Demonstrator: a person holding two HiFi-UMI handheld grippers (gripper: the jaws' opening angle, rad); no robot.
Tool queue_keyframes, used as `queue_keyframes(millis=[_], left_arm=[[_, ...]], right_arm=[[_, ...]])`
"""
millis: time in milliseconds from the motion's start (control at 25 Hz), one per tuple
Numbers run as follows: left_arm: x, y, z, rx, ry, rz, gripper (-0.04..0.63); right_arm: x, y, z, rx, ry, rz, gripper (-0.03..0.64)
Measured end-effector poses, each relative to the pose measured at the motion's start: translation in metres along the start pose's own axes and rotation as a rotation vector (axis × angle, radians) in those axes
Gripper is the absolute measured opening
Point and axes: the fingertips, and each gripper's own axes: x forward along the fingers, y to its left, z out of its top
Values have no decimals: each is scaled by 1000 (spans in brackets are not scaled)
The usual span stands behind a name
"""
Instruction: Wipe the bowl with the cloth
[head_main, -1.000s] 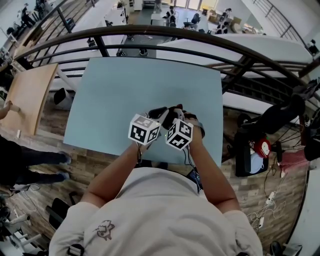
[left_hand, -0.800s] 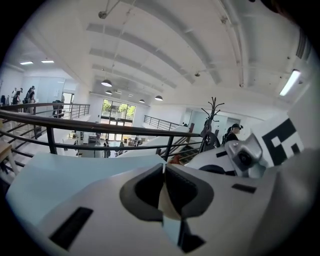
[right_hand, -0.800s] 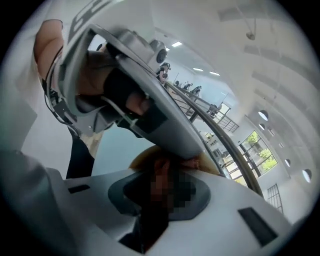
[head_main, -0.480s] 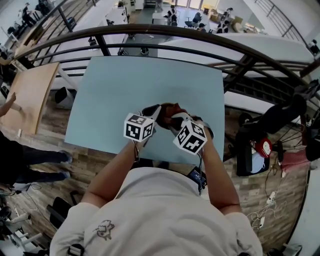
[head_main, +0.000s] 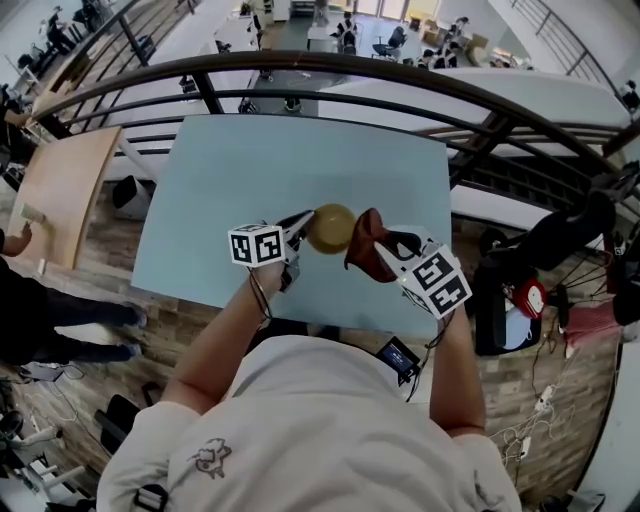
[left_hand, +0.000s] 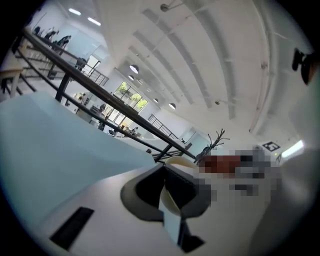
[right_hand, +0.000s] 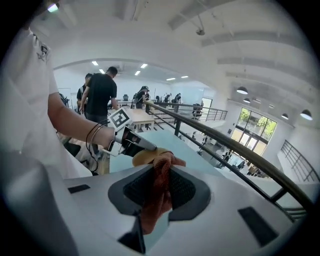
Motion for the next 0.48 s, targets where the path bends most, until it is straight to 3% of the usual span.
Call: queue_keyframes(millis=[280, 480], left_arm=[[10, -26, 4, -408, -110, -279, 17], [12, -52, 0, -593, -124, -437, 17]], right_arm=[[-3, 7, 20, 120, -167, 95, 87], [-11, 12, 48, 131, -339, 133, 87]])
